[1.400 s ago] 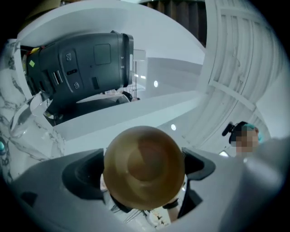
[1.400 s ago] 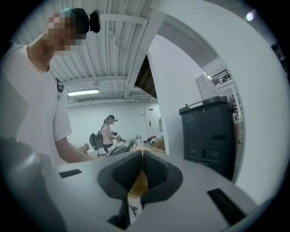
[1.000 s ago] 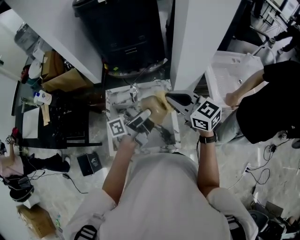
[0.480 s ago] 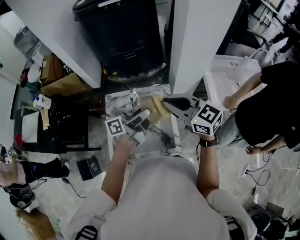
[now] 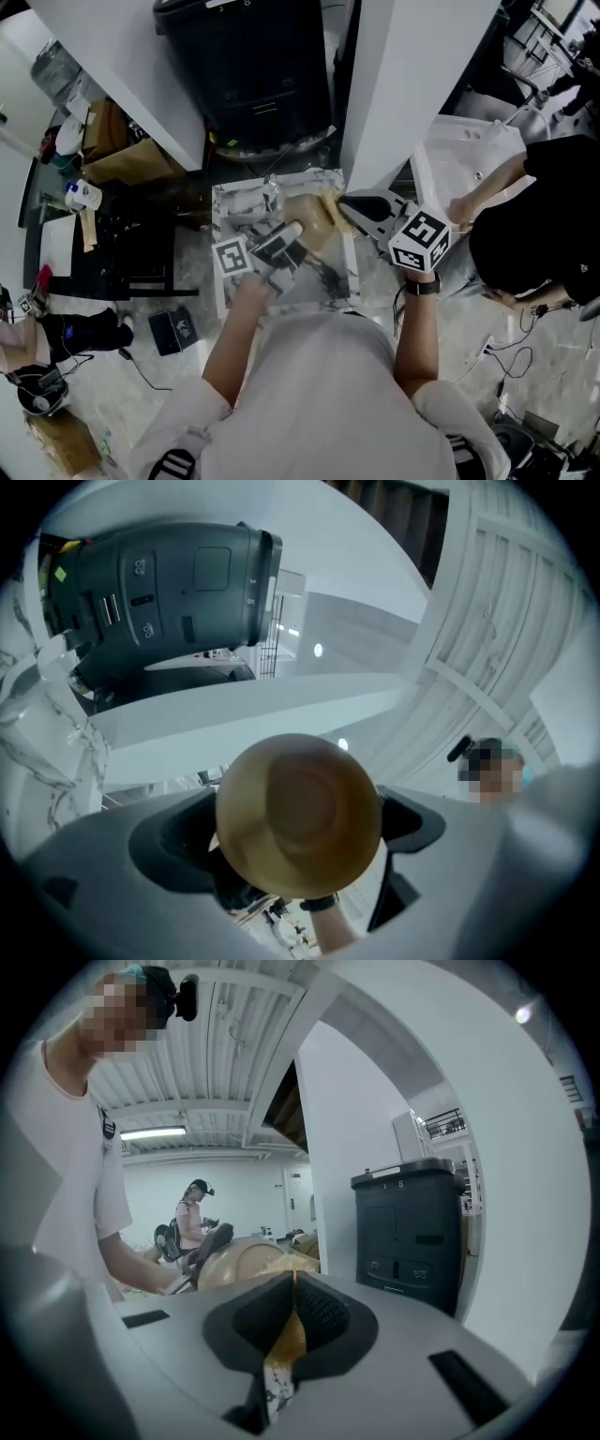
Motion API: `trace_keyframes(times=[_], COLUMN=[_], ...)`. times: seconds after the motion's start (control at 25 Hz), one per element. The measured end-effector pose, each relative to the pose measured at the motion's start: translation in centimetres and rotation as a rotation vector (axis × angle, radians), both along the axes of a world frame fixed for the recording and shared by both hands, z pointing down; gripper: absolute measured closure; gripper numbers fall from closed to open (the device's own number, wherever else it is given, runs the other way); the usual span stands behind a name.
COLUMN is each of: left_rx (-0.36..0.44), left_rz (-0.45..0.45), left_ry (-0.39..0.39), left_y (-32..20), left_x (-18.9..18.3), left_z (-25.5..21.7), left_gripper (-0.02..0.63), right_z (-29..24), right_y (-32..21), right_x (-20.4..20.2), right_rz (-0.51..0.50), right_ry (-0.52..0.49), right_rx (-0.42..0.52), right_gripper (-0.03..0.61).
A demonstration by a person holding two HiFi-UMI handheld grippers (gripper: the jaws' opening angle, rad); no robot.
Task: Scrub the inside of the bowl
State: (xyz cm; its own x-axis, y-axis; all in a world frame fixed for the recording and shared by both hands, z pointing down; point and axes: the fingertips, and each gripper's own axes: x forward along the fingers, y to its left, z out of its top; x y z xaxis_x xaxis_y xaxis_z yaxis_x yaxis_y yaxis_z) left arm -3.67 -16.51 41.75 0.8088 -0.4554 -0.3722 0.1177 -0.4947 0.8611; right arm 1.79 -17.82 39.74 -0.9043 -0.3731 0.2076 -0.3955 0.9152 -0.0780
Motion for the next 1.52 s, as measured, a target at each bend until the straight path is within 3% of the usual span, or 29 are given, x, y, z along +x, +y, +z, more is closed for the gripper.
trace_keyframes(times=[0.12, 0.2, 0.4, 0.6, 0.72, 0.88, 1.0, 1.12, 1.28, 1.52], left_rx=[-0.037, -0.035, 0.008, -0.012, -0.023, -0.029, -0.041, -0.015, 0.016, 0.007], left_rz=[-0.083, -0.106, -0.028, 0.066, 0.073, 0.016, -0.040, -0.052, 0.029, 0.151], left_ry=[0.018, -0.018, -0.138, -0.041, 0.004, -0.004, -0.017, -0.077, -0.125, -0.033], left_y=[-2.0, -2.5, -1.1, 1.5, 1.7, 0.4, -1.3, -2.2, -1.1, 1.7], left_x=[-1.8, -2.4, -0.1, 2.5, 2.6, 1.0, -0.4, -0.6, 1.3, 3.8], left_z=[0.0, 0.0, 1.0, 0.1, -0.8, -0.8, -0.5, -0.1, 0.5, -0.6], left_gripper=[0.066, 0.066, 0.066, 0.067, 0.069, 0.069, 0.069, 0.069, 0.069, 0.069], right_z=[-0.5, -1.1, -3.1, -2.5, -1.6, -0.9, -1.6, -2.9, -4.2, -2.1], right_y=[0.9, 1.5, 1.8, -0.1, -0.8, -0.1, 1.1, 1.7, 1.2, -1.1], right_x=[-0.8, -1.4, -2.0, -0.6, 0.4, 0.4, -0.3, -0.9, -1.0, 1.0], right_rz=[-0.045, -0.069, -0.061, 0.047, 0.084, 0.048, -0.018, -0.049, -0.012, 0.099], right_ry=[-0.002, -0.031, -0.032, -0.009, -0.008, 0.059, 0.027, -0.035, -0.087, -0.085], right_rx=[0.013, 0.025, 0.101, 0.112, 0.087, 0.086, 0.076, 0.082, 0.109, 0.034], right_gripper=[0.560, 0.560, 0.560, 0.560, 0.560, 0.560, 0.560, 0.560, 0.560, 0.560])
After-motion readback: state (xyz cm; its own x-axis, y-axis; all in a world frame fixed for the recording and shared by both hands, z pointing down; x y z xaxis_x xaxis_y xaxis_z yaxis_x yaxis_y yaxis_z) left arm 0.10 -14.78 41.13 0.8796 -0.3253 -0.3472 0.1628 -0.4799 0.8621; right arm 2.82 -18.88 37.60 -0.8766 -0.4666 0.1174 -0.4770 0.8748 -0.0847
